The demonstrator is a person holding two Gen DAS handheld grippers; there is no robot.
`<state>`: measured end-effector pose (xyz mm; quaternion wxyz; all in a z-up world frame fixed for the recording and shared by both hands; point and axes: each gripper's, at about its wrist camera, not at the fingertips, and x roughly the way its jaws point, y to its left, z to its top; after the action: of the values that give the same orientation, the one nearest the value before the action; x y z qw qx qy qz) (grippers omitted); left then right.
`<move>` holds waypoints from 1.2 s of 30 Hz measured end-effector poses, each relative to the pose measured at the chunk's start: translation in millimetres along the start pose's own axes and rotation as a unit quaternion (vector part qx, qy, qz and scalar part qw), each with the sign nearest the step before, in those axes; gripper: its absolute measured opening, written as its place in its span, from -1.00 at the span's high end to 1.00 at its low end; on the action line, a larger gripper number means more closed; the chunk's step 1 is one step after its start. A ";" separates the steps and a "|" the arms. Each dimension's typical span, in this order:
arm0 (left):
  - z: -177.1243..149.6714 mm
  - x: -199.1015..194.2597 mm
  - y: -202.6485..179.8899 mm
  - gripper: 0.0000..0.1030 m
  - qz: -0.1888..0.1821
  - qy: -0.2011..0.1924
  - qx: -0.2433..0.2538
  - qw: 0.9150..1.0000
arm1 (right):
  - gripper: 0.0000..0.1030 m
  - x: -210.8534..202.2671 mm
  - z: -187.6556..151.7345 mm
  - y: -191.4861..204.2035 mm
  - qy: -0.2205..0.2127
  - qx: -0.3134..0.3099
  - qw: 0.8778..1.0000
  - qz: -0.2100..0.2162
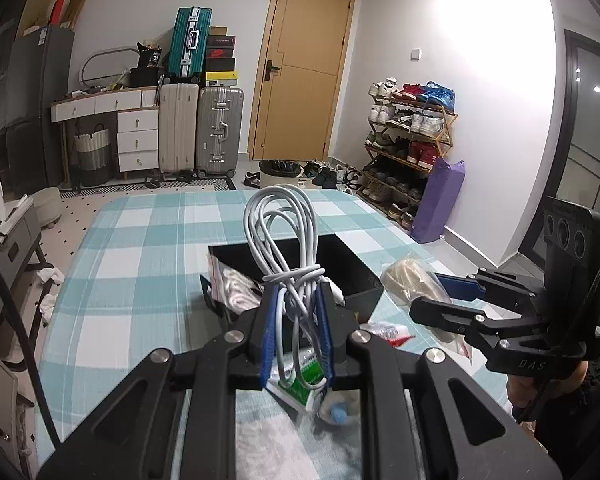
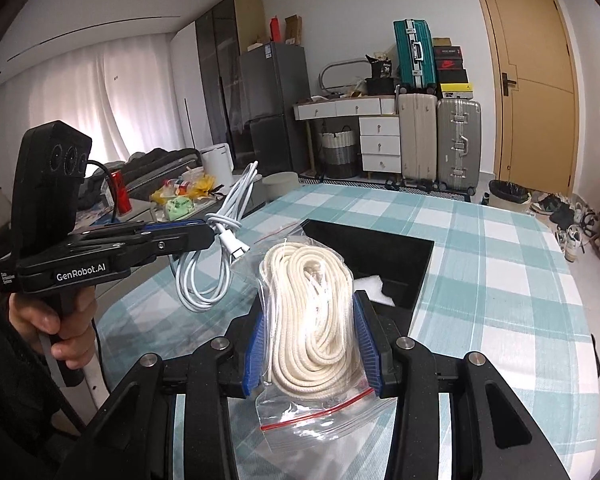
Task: Organize soft objects
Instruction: 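Carry the grey cable with the left tool while the right tool carries the rope bag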
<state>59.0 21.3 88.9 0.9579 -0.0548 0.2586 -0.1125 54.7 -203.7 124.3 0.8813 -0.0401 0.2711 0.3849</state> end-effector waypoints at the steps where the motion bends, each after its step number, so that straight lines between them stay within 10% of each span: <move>1: 0.6 0.8 -0.3 0.68 0.001 0.000 0.001 1.000 | 0.21 1.0 1.4 -0.5 -0.001 0.002 1.000 -0.001; 36: 19.3 88.9 14.7 0.68 0.032 0.020 0.010 0.999 | 0.21 74.0 32.0 -41.0 0.007 0.046 0.999 -0.013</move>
<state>146.3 14.7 60.2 0.9561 -0.0341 0.2784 -0.0852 138.9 -174.9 108.3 0.8850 -0.0059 0.2944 0.3605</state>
